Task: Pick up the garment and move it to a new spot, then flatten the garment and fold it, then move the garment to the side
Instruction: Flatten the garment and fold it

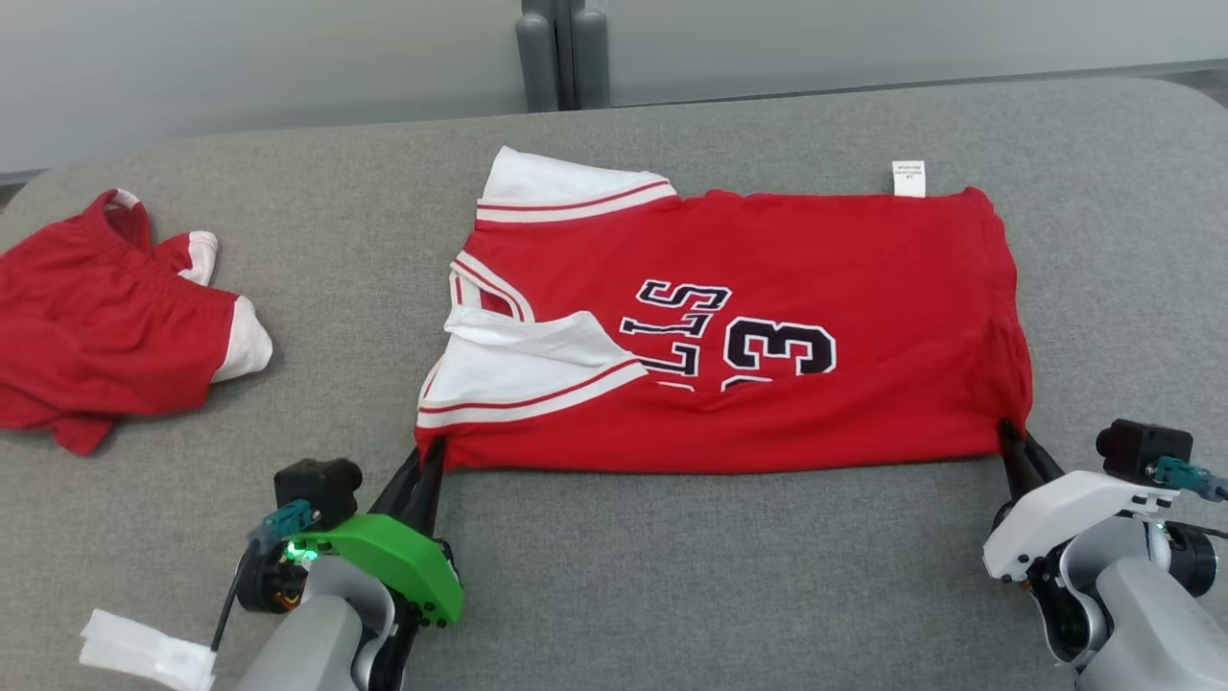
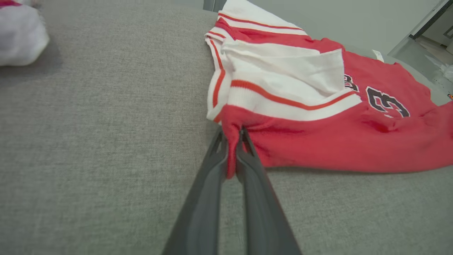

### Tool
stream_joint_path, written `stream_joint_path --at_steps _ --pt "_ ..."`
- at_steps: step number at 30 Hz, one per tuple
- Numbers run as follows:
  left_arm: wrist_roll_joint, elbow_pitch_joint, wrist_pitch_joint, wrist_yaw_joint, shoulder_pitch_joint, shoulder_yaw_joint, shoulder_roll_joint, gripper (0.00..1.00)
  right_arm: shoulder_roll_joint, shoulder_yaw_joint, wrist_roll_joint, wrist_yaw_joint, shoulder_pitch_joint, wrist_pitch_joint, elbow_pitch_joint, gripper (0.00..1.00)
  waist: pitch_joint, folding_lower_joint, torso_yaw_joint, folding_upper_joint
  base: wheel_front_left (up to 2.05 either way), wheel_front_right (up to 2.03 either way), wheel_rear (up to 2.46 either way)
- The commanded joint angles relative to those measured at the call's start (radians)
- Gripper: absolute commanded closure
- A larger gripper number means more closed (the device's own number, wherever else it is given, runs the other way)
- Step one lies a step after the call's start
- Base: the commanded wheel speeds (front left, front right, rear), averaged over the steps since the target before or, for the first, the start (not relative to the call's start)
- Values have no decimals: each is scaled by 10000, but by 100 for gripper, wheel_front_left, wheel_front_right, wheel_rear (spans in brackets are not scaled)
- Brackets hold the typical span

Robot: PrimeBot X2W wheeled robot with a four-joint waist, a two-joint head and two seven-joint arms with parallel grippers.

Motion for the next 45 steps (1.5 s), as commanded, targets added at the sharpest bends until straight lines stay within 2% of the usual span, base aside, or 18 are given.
stream_joint_path --at_steps 1,9,18,22,23,24,25,32,45 --pt "-35 -142 -2 -26 301 157 132 100 -21 94 152 -4 225 -103 -102 100 -316 0 56 -1 0 0 0" --pt "339 -1458 -3 131 2253 895 200 100 -125 417 774 -6 1722 -333 -1126 100 -932 0 301 -1 0 0 0" --pt "450 -2879 -3 447 4396 1078 -87 100 -293 -229 762 -7 3755 106 -2696 100 -1185 0 423 -1 0 0 0" --pt "359 -3173 -3 557 4927 1112 -142 100 -65 -580 589 -7 4417 592 -3223 100 -1240 0 437 -1 0 0 0" --pt "407 -3169 -3 587 4956 1081 -141 95 -4 -678 485 -7 4503 648 -3326 61 -1272 0 455 -1 0 0 0" --pt "458 -3179 -3 604 4969 1059 -150 50 54 -741 381 -7 4570 682 -3398 22 -1299 0 467 -1 0 0 0" --pt "447 -3232 -3 621 4989 1103 -203 0 182 -809 340 -6 4643 726 -3474 0 -1334 0 479 -1 0 0 0" --pt "791 -3605 -4 872 4769 1551 -250 0 444 -1212 -666 -6 4644 351 -4096 0 -1538 0 479 -1 0 0 0" --pt "2824 -5863 -2 1162 4292 3087 153 0 784 -1422 -2576 -6 4300 -689 -5853 0 -1718 0 403 -1 0 0 0"
